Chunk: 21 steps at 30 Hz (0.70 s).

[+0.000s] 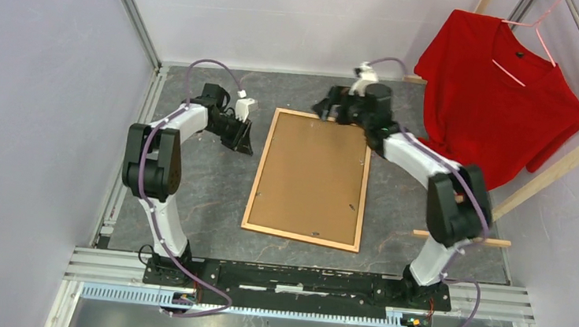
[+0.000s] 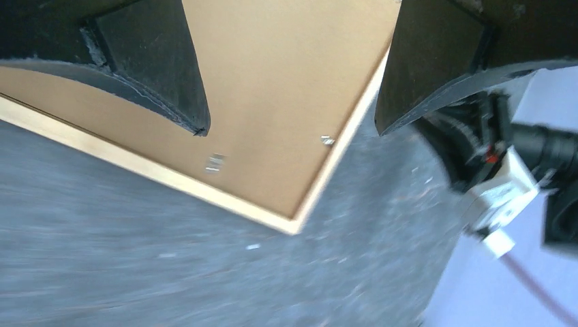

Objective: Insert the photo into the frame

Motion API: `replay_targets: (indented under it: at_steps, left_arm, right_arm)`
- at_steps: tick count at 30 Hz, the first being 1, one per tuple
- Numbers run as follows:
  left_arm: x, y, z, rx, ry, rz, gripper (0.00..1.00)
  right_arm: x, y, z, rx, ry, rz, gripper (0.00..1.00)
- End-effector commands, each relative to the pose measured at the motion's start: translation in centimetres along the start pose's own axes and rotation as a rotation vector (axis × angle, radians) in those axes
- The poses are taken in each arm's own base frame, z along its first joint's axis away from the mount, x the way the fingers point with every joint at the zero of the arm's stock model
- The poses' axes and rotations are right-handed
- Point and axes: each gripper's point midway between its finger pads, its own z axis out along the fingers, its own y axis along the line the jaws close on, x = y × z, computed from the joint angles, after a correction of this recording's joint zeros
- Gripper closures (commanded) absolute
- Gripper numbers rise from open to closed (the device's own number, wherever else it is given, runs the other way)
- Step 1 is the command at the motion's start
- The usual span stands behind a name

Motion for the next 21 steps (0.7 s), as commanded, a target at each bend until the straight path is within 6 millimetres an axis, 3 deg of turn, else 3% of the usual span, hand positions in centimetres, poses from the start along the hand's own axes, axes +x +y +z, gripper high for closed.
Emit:
replay_targets:
  at_steps: [1, 5, 7, 9, 12, 16, 21]
  left_arm:
    - [3.0, -1.0, -0.8, -0.044, 0.07, 0.106, 0.63]
    - [5.7, -1.4, -0.1, -0.087, 0.123, 0.153, 0.62]
    - [6.8, -1.9, 0.3, -0.096, 0.149, 0.175, 0.62]
    - [7.8, -2.2, 0.6, -0.106, 0.174, 0.194, 0.62]
    - [9.0, -3.1, 0.9, -0.102, 0.204, 0.226, 0.64]
    - [9.5, -4.7, 1.2, -0.077, 0.212, 0.266, 0.64]
    - [9.6, -7.7, 2.4, -0.019, 0.231, 0.334, 0.64]
  right_arm:
    - [0.1, -7.8, -7.2, 0.343, -0.064, 0.014, 0.02]
    - [3.5, -12.8, -11.9, 0.5, -0.048, 0.083, 0.02]
    - [5.0, -14.1, -12.6, 0.51, -0.038, 0.12, 0.02]
    - [6.0, -14.2, -12.0, 0.472, -0.002, 0.147, 0.02]
    - [6.7, -13.6, -10.1, 0.397, 0.036, 0.171, 0.02]
    - [6.3, -12.5, -6.7, 0.333, 0.052, 0.157, 0.02]
    - [5.8, -8.4, -0.2, 0.219, 0.125, 0.117, 0.02]
